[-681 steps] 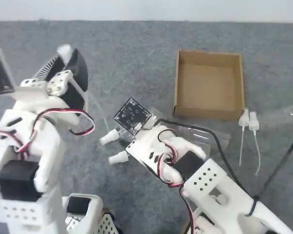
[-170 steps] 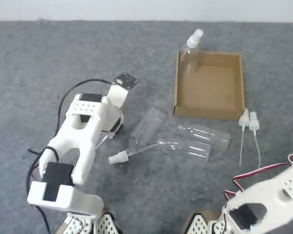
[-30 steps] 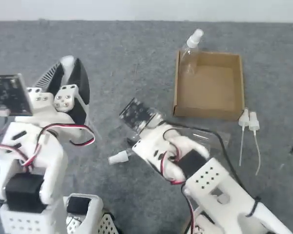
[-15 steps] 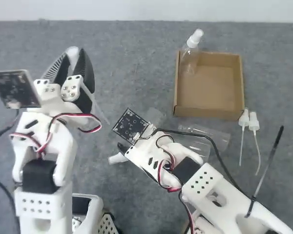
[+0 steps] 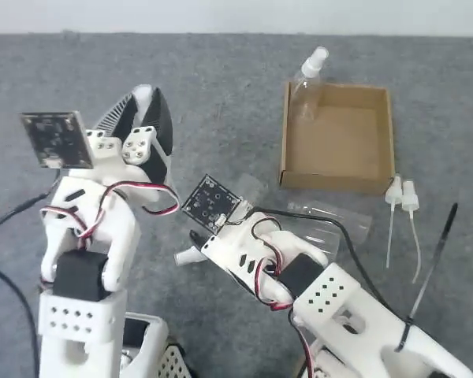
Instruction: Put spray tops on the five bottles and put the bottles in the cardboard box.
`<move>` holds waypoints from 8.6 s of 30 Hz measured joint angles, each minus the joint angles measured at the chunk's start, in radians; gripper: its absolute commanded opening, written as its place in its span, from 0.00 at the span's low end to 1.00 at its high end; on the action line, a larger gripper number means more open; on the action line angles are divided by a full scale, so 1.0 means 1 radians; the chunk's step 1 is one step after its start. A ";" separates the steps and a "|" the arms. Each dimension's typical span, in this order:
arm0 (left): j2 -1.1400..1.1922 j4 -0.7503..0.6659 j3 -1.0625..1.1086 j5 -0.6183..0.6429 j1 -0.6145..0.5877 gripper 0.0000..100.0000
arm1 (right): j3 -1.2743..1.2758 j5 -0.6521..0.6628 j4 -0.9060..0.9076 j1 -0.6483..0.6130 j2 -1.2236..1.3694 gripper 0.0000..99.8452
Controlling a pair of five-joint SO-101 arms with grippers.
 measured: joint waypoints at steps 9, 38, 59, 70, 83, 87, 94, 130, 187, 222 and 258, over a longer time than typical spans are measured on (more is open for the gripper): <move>0.000 0.000 -0.002 -0.002 -0.028 0.01 | 0.000 0.000 0.000 0.000 0.000 0.01; 0.000 0.169 0.097 0.006 0.124 0.01 | 0.183 -0.061 -0.222 0.051 -0.190 0.01; 0.000 0.384 -0.195 -0.126 0.133 0.18 | 0.265 -0.109 -0.259 0.077 -0.331 0.01; 0.000 0.384 -0.069 -0.137 0.071 0.18 | 0.265 -0.110 -0.259 0.075 -0.331 0.01; -0.012 0.374 0.002 -0.135 0.069 0.18 | 0.267 -0.110 -0.259 0.075 -0.330 0.01; -0.028 0.379 0.015 -0.166 0.069 0.18 | 0.267 -0.110 -0.207 0.087 -0.330 0.01; -0.163 0.387 0.104 -0.215 0.069 0.15 | 0.267 -0.110 -0.193 0.133 -0.331 0.01; -0.477 0.170 0.634 -0.221 0.112 0.32 | -0.738 -0.110 0.281 0.127 0.454 0.01; -0.477 0.157 0.681 -0.222 0.107 0.01 | -1.049 -0.074 -0.117 0.896 1.051 0.01; -0.477 0.157 0.681 -0.222 0.107 0.01 | -1.186 -0.138 -0.215 0.925 1.313 0.01; -0.477 0.157 0.681 -0.222 0.107 0.01 | -1.186 -0.138 -0.215 0.899 1.313 0.31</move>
